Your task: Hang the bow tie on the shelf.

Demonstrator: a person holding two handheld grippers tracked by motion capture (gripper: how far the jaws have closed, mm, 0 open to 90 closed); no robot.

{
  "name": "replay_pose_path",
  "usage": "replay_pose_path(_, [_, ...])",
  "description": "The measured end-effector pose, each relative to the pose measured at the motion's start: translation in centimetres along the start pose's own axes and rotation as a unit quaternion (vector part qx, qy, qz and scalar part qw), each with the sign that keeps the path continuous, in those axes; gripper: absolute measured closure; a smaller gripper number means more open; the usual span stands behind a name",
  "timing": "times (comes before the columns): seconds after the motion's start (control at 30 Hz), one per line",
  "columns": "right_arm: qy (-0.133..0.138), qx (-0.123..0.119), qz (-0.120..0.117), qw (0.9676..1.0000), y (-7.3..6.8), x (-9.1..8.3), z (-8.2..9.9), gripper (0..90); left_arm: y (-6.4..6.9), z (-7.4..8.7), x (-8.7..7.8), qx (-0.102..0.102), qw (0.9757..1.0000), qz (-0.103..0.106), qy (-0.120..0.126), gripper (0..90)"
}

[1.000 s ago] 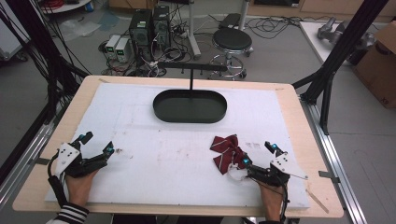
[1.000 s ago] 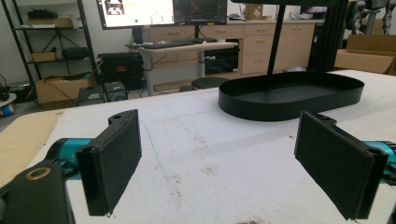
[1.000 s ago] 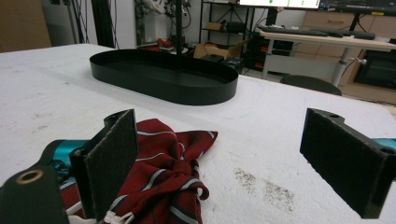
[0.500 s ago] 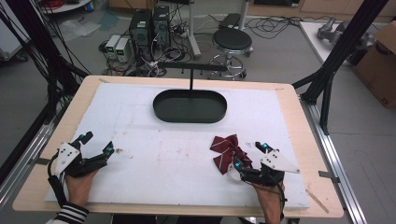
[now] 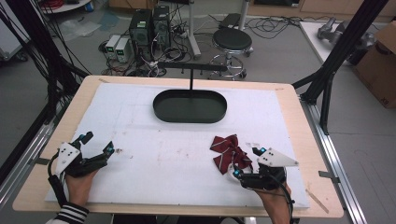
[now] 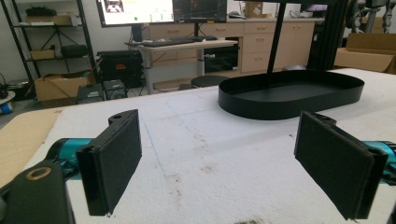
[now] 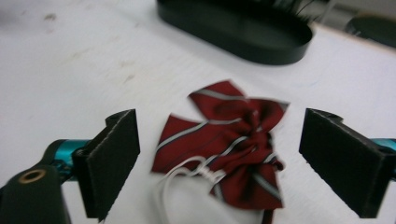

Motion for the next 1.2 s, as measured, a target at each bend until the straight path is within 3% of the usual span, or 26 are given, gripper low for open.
replay_pose_path(0.07, [-0.019, -0.008, -0.014, 0.9997, -0.4, 0.2, 0.1, 13.6, 0.0, 0.0, 0.0, 0.000, 1.0000, 0.000, 0.000, 15.3])
replay_pose_path(0.23, [-0.046, 0.005, -0.012, 0.9989, -0.5, 0.7, 0.5, 11.7, 0.0, 0.0, 0.0, 0.000, 1.0000, 0.000, 0.000, 15.3])
replay_pose_path(0.37, [-0.063, -0.001, -0.032, 0.9975, -1.0, 1.1, 1.1, 11.8, 0.0, 0.0, 0.0, -0.001, 1.0000, -0.001, 0.001, 15.3])
replay_pose_path(0.4, [-0.076, -0.008, -0.046, 0.9960, -1.5, 1.3, 1.5, 12.5, 0.0, 0.0, 0.0, 0.000, 1.0000, -0.001, 0.001, 15.3])
replay_pose_path(0.57, [-0.099, -0.027, -0.064, 0.9927, -2.4, 1.6, 2.0, 23.4, 0.0, 0.0, 0.0, 0.000, 1.0000, -0.001, 0.001, 15.3])
replay_pose_path(0.67, [-0.109, -0.022, -0.079, 0.9906, -2.8, 1.7, 2.2, 27.0, 0.0, 0.0, 0.0, -0.001, 1.0000, -0.001, 0.001, 15.3])
replay_pose_path(0.77, [-0.131, -0.032, -0.086, 0.9871, -3.0, 2.0, 2.5, 29.9, 0.0, 0.0, 0.0, -0.001, 1.0000, -0.001, 0.002, 15.3])
replay_pose_path(0.8, [-0.146, -0.045, -0.093, 0.9838, -3.2, 2.2, 2.8, 34.0, 0.0, 0.0, 0.0, -0.001, 1.0000, -0.001, 0.002, 15.3])
replay_pose_path(0.9, [-0.155, -0.048, -0.099, 0.9818, -3.4, 2.3, 2.9, 38.7, 0.0, 0.0, 0.0, 0.000, 1.0000, -0.001, 0.002, 15.3])
replay_pose_path(1.2, [-0.189, -0.037, -0.091, 0.9771, -3.0, 2.9, 3.3, 50.4, 0.0, 0.0, 0.0, -0.001, 1.0000, -0.002, 0.003, 15.3])
Point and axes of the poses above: each handheld gripper's, and its own axes: x roughly forward along the jaws, z roughly out of its underside, y roughly to its right, the point moved 7 cm from there along x, roughly forward along the jaws, and after that the axes turned 4 degrees about y, right-handed, at the moved point
